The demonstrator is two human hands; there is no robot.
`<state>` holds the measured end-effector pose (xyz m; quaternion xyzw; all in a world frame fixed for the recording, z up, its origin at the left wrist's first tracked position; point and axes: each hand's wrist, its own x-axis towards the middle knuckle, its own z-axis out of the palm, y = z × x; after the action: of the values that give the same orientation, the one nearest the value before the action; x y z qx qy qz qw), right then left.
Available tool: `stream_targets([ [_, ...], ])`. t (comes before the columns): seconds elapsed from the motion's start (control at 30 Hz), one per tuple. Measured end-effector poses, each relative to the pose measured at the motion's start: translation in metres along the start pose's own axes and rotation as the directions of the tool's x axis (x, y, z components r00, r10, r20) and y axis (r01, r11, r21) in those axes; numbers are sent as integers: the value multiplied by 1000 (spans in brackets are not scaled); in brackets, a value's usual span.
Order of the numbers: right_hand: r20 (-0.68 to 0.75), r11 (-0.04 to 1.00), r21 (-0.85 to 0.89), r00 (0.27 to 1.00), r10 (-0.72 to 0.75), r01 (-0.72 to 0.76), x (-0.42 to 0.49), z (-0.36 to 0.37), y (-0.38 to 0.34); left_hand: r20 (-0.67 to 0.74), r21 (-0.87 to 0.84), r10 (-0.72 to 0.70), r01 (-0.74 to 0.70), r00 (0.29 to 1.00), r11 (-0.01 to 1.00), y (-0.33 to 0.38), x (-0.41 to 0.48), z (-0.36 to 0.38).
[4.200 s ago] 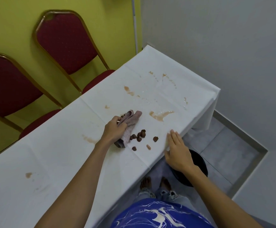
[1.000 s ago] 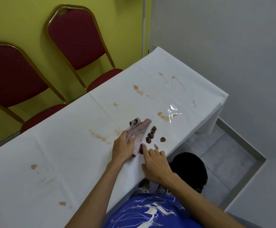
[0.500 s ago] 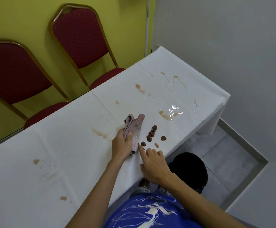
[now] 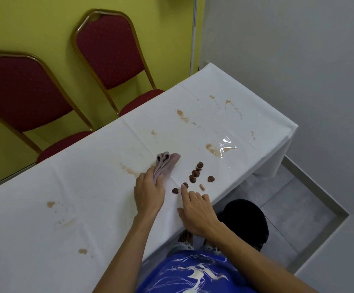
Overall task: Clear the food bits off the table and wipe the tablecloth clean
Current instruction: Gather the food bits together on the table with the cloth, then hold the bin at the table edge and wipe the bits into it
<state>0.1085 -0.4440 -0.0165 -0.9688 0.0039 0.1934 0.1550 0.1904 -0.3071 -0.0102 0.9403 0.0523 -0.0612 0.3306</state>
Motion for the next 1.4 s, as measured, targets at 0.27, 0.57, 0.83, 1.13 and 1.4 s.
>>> stream_targets([
  [0.27, -18, 998, 64, 1000, 18, -17, 0, 4, 2, -153, 286, 128, -80, 980, 955, -35, -39, 3],
  [0.57, -169, 997, 72, 985, 33, -21, -1, 1, 14, -125, 302, 13, 26, 992, 953, -21, -35, 4],
  [0.83, -336, 981, 140, 926, 173, -132, -5, -14, 62, -165, 206, 203, -167, 965, 964, 8, -37, 1],
  [1.13, -308, 955, 192, 910, 276, -224, -28, -18, 82, 126, -10, 440, -442, 889, 897, 78, -49, 45],
  [1.4, -357, 911, 293, 852, 384, -289, -67, -9, 119, 447, -123, 414, -403, 793, 907, 123, -72, 84],
])
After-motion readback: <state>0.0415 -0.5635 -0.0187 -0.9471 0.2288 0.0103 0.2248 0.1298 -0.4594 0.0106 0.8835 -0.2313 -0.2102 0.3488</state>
